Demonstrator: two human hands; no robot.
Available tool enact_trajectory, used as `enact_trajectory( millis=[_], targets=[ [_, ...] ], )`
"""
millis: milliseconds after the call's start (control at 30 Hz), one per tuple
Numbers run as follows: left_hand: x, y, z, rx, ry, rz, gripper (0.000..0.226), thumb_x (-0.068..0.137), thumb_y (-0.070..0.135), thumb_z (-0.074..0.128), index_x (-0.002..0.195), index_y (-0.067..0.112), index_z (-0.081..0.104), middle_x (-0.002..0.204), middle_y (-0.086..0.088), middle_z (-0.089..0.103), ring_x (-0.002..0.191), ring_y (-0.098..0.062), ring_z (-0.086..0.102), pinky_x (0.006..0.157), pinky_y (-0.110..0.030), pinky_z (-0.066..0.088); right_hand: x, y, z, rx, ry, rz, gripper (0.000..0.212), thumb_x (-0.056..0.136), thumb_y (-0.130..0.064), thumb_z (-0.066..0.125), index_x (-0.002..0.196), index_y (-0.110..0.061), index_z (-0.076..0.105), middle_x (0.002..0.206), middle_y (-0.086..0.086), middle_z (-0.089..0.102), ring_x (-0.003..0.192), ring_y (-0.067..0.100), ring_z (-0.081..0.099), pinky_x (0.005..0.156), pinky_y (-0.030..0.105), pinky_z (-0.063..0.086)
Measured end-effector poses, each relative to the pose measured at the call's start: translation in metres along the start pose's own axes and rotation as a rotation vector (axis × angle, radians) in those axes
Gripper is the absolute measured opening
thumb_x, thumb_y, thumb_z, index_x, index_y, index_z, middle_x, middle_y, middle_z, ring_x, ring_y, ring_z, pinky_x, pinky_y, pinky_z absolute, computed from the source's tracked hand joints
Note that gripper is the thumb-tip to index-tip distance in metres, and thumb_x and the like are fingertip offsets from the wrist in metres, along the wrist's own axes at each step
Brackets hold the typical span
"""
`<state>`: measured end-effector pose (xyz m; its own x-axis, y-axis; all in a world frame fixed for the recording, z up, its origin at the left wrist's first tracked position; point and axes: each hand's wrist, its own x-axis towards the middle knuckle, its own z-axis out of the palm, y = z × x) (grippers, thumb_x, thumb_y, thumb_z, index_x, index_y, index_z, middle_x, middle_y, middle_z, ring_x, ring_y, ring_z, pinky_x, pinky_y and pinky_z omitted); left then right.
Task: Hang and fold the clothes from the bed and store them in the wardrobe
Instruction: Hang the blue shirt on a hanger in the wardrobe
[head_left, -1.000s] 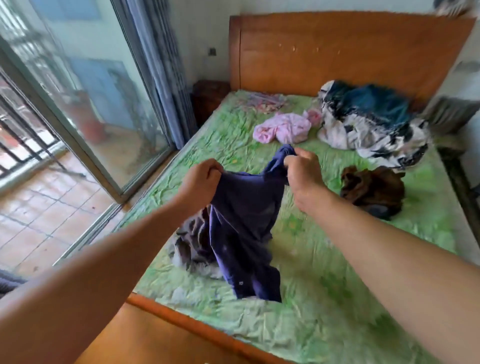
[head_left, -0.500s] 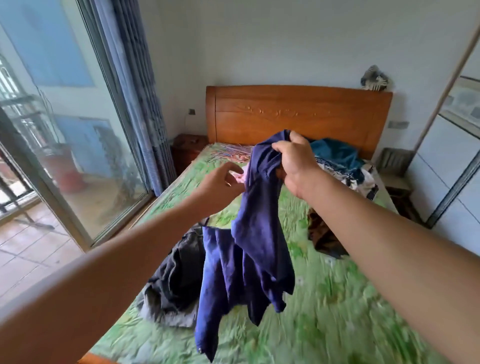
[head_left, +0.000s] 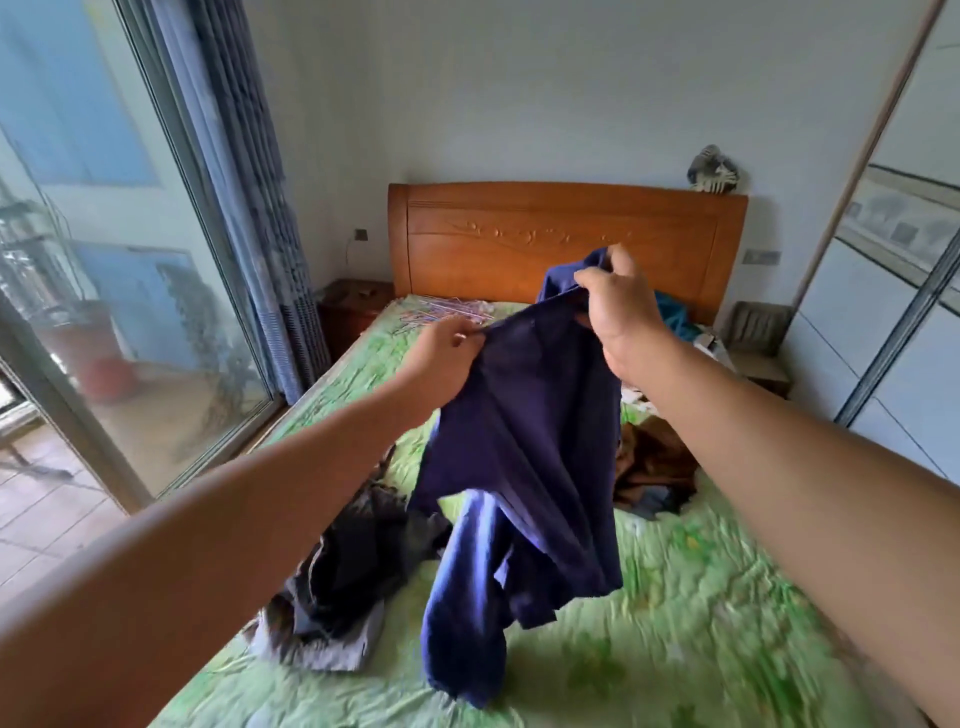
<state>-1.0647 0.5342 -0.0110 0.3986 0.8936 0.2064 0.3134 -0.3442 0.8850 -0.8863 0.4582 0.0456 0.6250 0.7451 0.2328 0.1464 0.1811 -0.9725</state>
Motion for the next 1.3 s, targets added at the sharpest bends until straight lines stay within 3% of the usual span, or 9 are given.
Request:
enact_trajectory(
  millis=[167, 300, 433, 600, 767, 933, 1100, 1200, 1300],
  targets=[
    [0.017, 0.025, -0.027, -0.079, 0.024, 0.125, 0.021, 0.099, 0.012, 0.053, 0.086, 0.019, 0.066, 0.084, -0.006, 0.066, 0.080, -0.019, 0.058, 0.077, -0.040, 0.050, 0.002, 0.021, -0.016, -0.070, -0.013, -0.111, 0.014, 0.084, -0.008, 0.057, 0.089, -0.020, 0.059, 0.085, -0.017, 0.067, 0.082, 0.004, 0.061, 0.076, 0.021, 0.043],
    [0.021, 0.047, -0.049, -0.111, 0.061, 0.199, 0.017, 0.097, 0.015, 0.052, 0.089, 0.022, 0.066, 0.091, -0.012, 0.064, 0.083, -0.023, 0.056, 0.080, -0.049, 0.052, 0.000, 0.051, -0.023, -0.372, -0.101, -0.167, 0.083, 0.083, -0.015, 0.068, 0.154, -0.034, 0.030, 0.154, -0.001, 0.042, 0.140, 0.017, 0.039, 0.109, 0.028, 0.035],
    [0.014, 0.053, -0.067, -0.050, 0.097, 0.215, 0.019, 0.096, 0.021, 0.053, 0.084, 0.028, 0.066, 0.076, -0.003, 0.062, 0.068, -0.020, 0.055, 0.064, -0.035, 0.046, -0.010, 0.078, -0.006, -0.725, -0.360, -0.096, 0.119, 0.069, -0.045, 0.088, 0.161, -0.032, 0.013, 0.163, 0.018, 0.023, 0.150, 0.037, 0.021, 0.120, 0.051, 0.025],
    [0.011, 0.049, -0.069, -0.023, 0.094, 0.209, 0.020, 0.100, 0.014, 0.050, 0.091, 0.021, 0.066, 0.078, -0.007, 0.061, 0.068, -0.021, 0.052, 0.060, -0.034, 0.042, -0.065, 0.115, 0.077, -0.556, -0.871, 0.034, 0.093, 0.067, -0.025, 0.089, 0.146, -0.031, 0.040, 0.129, -0.013, 0.061, 0.121, 0.012, 0.059, 0.095, 0.026, 0.047],
    [0.011, 0.014, -0.096, 0.184, 0.125, 0.220, 0.014, 0.094, 0.023, 0.053, 0.093, 0.032, 0.065, 0.078, 0.015, 0.065, 0.070, -0.002, 0.058, 0.064, -0.020, 0.046, -0.076, 0.124, 0.124, -0.651, -0.666, -0.072, 0.030, 0.097, -0.030, 0.057, 0.117, -0.011, 0.070, 0.118, 0.017, 0.070, 0.111, 0.036, 0.063, 0.079, 0.032, 0.043],
    [-0.001, -0.092, -0.146, 0.417, 0.257, -0.057, 0.024, 0.091, 0.016, 0.049, 0.114, 0.015, 0.054, 0.104, -0.008, 0.062, 0.100, -0.034, 0.059, 0.080, -0.041, 0.048, -0.048, 0.069, 0.149, -0.430, -0.454, 0.046, 0.017, 0.093, -0.013, 0.051, 0.085, -0.009, 0.066, 0.086, 0.012, 0.069, 0.085, 0.033, 0.066, 0.066, 0.035, 0.046],
    [-0.033, -0.165, -0.147, 0.906, -0.441, -0.512, 0.024, 0.097, 0.011, 0.048, 0.112, 0.007, 0.066, 0.101, -0.008, 0.068, 0.095, -0.026, 0.066, 0.080, -0.037, 0.054, -0.006, 0.002, 0.171, -0.219, -0.270, 0.144, 0.025, 0.097, -0.010, 0.044, 0.096, -0.004, 0.068, 0.089, 0.009, 0.064, 0.080, 0.021, 0.058, 0.067, 0.030, 0.042],
    [-0.050, -0.173, -0.139, 0.779, -0.839, -0.657, 0.025, 0.093, 0.040, 0.065, 0.104, 0.018, 0.063, 0.086, -0.002, 0.062, 0.075, -0.014, 0.063, 0.061, -0.028, 0.054, 0.015, -0.036, 0.176, -0.077, -0.235, 0.182, 0.023, 0.103, -0.020, 0.040, 0.095, -0.013, 0.060, 0.087, 0.005, 0.062, 0.075, 0.020, 0.060, 0.068, 0.025, 0.049],
    [-0.044, -0.188, -0.123, 0.715, -0.943, -0.554, 0.095, 0.081, 0.060, 0.073, 0.156, 0.029, 0.023, 0.147, -0.017, 0.047, 0.127, -0.033, 0.054, 0.086, -0.040, 0.055, 0.029, -0.077, 0.170, 0.090, -0.209, 0.165, 0.029, 0.103, -0.014, 0.041, 0.106, -0.003, 0.067, 0.094, 0.012, 0.072, 0.079, 0.025, 0.069, 0.067, 0.027, 0.059]
  ],
)
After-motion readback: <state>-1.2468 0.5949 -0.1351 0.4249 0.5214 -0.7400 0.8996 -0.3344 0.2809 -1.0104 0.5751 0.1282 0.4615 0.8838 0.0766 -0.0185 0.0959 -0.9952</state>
